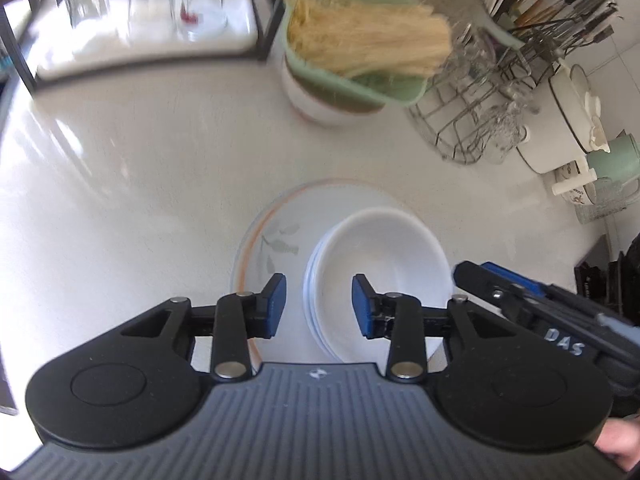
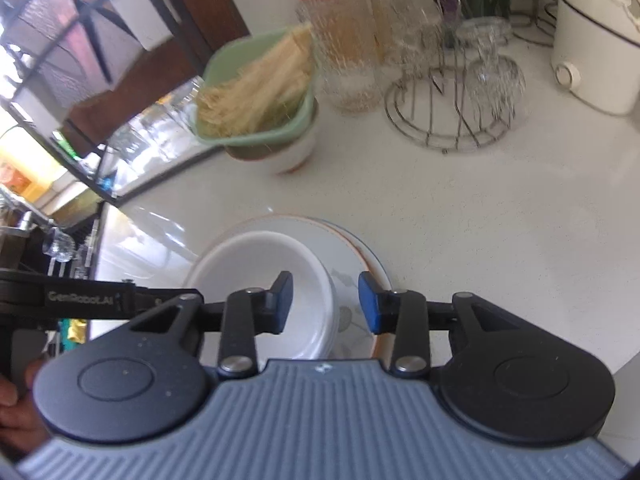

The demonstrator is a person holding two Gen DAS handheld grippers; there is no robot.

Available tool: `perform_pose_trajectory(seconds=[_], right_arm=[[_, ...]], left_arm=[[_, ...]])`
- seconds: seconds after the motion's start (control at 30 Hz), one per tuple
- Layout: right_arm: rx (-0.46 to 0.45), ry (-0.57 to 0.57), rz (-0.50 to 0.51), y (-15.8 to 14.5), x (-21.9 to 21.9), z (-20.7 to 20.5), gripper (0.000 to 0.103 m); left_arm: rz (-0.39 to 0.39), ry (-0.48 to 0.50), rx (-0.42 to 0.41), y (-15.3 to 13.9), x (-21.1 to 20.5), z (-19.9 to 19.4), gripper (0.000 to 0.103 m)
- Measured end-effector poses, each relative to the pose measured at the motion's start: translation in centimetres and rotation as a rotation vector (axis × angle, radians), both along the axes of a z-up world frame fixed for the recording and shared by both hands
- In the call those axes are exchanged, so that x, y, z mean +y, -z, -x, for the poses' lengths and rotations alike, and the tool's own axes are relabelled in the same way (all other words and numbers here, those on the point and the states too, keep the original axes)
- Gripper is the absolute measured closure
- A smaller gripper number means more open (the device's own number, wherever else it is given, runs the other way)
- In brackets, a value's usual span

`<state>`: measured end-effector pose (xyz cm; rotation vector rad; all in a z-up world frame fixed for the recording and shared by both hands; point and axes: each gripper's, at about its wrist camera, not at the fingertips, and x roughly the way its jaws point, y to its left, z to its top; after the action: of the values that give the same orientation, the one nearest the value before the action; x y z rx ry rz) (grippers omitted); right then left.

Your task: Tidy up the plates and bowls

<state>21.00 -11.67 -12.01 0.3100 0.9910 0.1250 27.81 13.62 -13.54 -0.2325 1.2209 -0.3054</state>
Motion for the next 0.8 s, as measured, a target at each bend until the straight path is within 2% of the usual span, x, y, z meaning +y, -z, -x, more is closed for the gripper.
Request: perform_pose_trajectory(seconds=[0.13, 0.2, 0.43, 0.57, 0.7, 0.8], right_arm=[[-0.055, -0.045, 0.003, -2.2, -0.5, 0.7, 0.064], [-0.072, -0.054, 0.000, -3.2, -0.9, 1.1, 0.064], [-0.170, -0.048, -0.019, -7.7, -2.3, 2.6, 0.064], [-0.256, -0.048, -0.036, -10.7, -3.4, 4.3, 0.064], [-0.337, -0.043, -0.055, -13.2, -4.4, 6.5, 0.064], [-0.393, -0.039, -0.054, -14.2, -5.1, 8.4, 0.064]], left_arm=[[-0.044, -0.018, -0.077, -2.7, -0.7, 1.5, 0.061], [-0.091, -0.029, -0.123, -4.4, -1.3, 2.5, 0.061], [-0.114, -0.077, -0.267, -10.6, -2.0, 6.1, 0.061], [-0.114, -0.098, -0.352, -13.8, -2.1, 8.3, 0.061], [-0.057, -0.131, -0.422, -16.2, -2.0, 10.8, 0.061], [-0.042, -0.145, -0.466, -17.5, -2.4, 12.6, 0.061]])
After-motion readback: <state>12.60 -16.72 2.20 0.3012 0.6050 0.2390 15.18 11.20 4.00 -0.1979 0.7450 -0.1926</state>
